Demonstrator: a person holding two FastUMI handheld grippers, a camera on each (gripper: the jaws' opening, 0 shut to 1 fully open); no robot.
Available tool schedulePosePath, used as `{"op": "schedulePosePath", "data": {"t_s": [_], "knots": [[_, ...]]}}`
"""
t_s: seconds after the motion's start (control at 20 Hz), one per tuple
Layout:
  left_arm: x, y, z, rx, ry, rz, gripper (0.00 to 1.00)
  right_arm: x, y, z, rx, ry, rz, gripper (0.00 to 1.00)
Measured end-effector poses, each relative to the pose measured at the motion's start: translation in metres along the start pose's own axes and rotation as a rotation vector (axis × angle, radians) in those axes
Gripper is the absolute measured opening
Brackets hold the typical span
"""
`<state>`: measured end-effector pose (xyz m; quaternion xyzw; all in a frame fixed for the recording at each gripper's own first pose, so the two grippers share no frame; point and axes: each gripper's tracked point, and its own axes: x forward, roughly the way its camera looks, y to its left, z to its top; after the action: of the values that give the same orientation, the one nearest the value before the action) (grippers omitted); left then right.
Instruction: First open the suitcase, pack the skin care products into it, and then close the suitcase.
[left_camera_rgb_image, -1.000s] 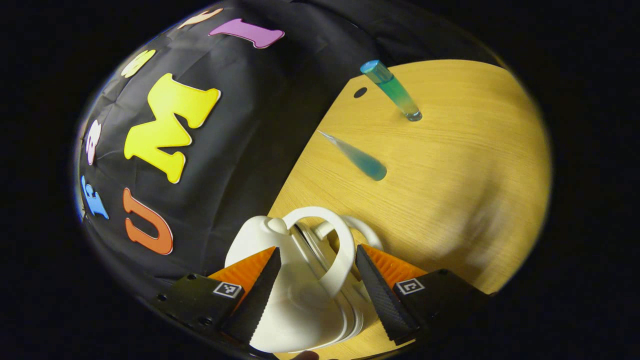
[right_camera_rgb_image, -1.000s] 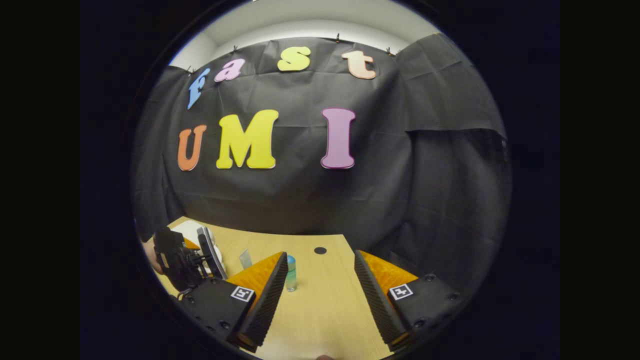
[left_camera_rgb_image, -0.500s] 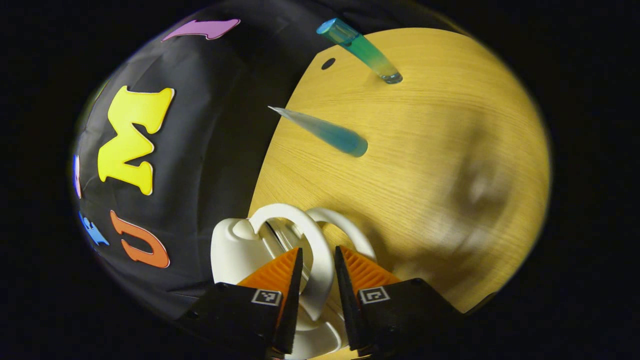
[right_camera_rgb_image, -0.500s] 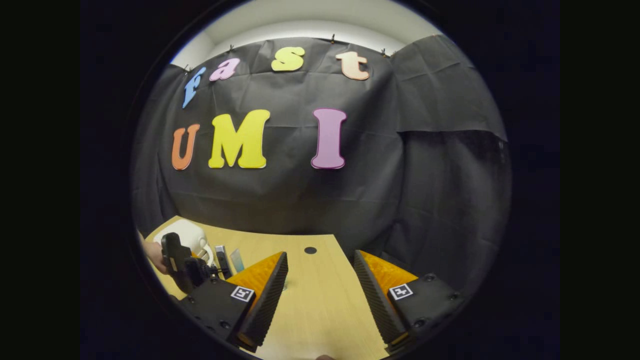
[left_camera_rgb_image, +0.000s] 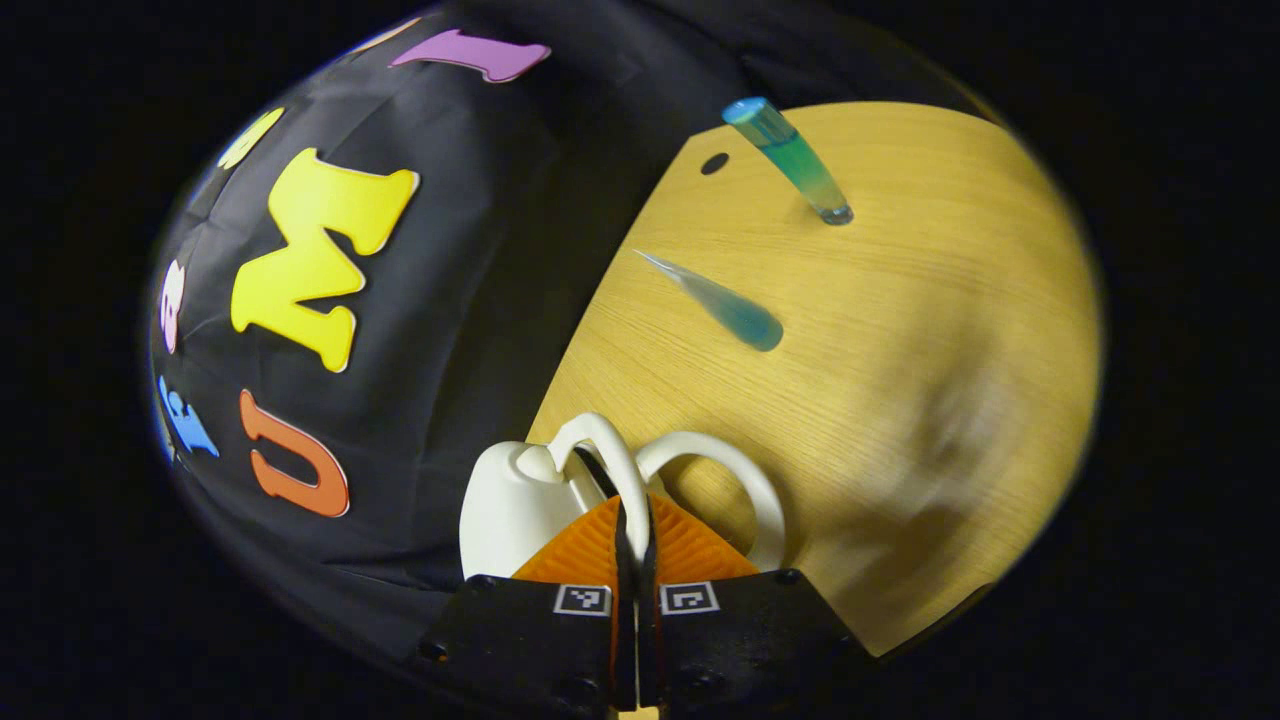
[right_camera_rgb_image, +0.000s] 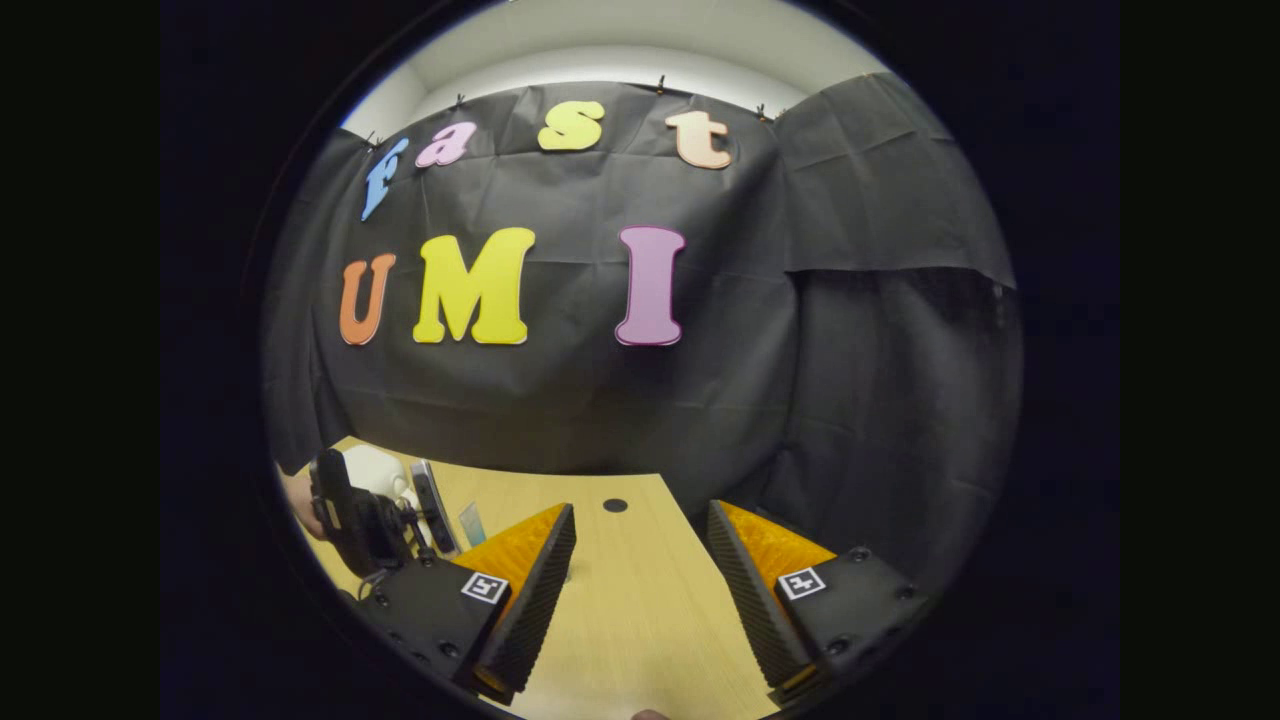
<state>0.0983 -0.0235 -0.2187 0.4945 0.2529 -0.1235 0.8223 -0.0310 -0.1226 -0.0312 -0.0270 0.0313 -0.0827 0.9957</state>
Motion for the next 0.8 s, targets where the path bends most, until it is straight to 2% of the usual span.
{"op": "schedulePosePath", "data": {"t_s": [0.2,0.35,0.45,0.6,0.65,0.8], "knots": [[-0.030,0.066,0.004,-0.217,-0.076,0.035,0.03,-0.002,0.025,0.011,-0.013,-0.018,0.048,0.79],[-0.058,0.141,-0.013,-0.397,-0.151,0.106,0.03,-0.002,0.055,0.022,-0.024,-0.028,0.102,0.79],[-0.069,0.195,-0.049,-0.542,-0.183,0.166,0.03,-0.002,0.078,0.033,-0.034,-0.035,0.148,0.79],[-0.073,0.246,-0.107,-0.782,-0.235,0.218,0.03,-0.003,0.108,0.054,-0.065,-0.062,0.204,0.79],[-0.073,0.257,-0.131,-0.840,-0.249,0.231,0.03,-0.002,0.116,0.056,-0.074,-0.063,0.217,0.79],[-0.059,0.285,-0.204,-0.925,-0.271,0.290,0.03,0.000,0.140,0.053,-0.086,-0.033,0.245,0.79]]}}
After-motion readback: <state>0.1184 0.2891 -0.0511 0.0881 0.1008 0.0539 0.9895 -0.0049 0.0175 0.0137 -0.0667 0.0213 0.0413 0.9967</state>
